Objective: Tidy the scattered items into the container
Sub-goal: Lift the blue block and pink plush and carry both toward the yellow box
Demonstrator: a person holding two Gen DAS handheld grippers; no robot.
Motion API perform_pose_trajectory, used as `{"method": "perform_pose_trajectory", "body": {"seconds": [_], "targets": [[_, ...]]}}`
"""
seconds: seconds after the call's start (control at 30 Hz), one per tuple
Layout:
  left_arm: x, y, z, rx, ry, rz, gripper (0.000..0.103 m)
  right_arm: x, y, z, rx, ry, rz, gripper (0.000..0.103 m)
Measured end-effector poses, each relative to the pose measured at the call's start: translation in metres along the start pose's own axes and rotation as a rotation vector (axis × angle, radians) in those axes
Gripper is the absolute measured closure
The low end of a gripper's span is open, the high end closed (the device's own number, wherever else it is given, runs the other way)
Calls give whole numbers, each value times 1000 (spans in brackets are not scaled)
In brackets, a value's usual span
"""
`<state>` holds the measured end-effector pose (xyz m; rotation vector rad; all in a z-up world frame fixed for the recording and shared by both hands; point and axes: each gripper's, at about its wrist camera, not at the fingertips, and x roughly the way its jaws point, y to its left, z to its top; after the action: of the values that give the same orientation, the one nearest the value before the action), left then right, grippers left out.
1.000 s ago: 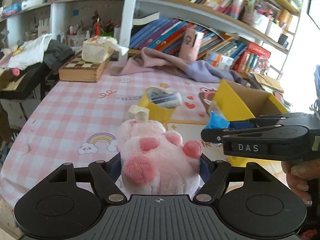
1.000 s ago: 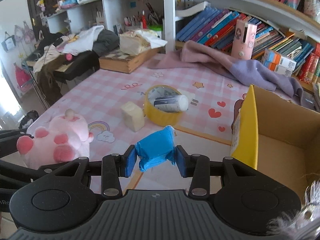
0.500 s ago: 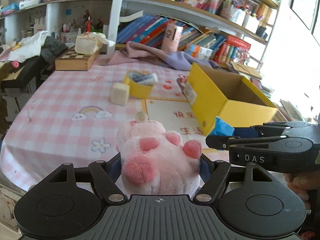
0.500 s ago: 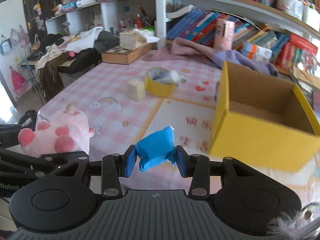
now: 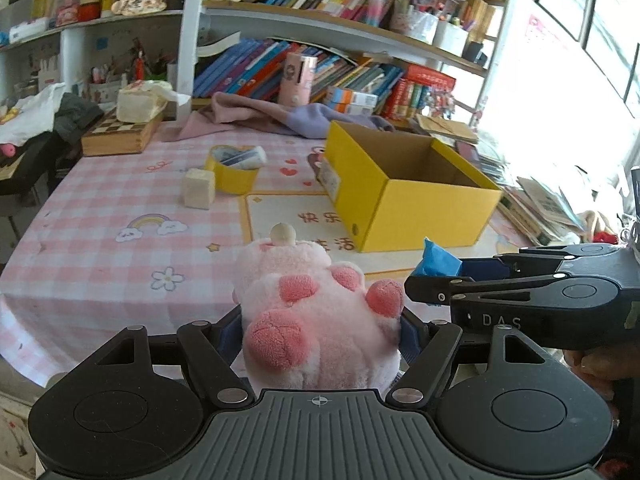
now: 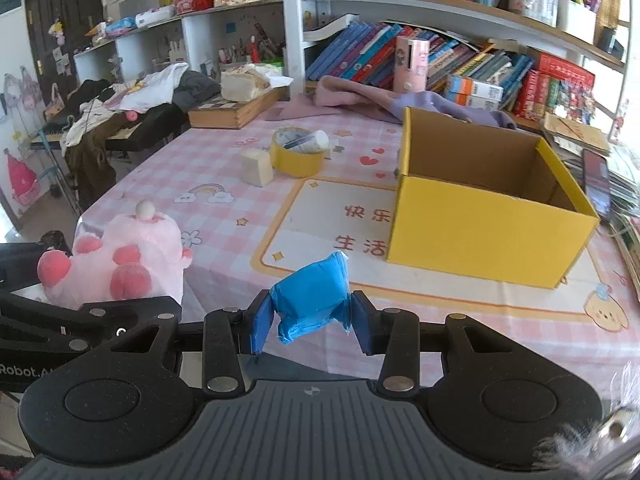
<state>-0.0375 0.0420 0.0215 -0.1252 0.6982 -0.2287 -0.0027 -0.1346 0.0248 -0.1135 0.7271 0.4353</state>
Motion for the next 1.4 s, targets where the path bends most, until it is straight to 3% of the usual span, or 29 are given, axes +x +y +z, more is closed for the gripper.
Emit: {"method": "perform_pose_trajectory", "body": {"seconds": [0.37,0.67,1.4], "targets": [[-8,-17,-9,47,-3,-45,28,-24,-16,-17,93,-2,-56,64],[-5,-26,-8,38,-5,-82,28,-34,-20,-23,85,-4,-79,64],[34,-92,3,170,51,-255,28,-64,-90,-58,270,23,-239,64]]}}
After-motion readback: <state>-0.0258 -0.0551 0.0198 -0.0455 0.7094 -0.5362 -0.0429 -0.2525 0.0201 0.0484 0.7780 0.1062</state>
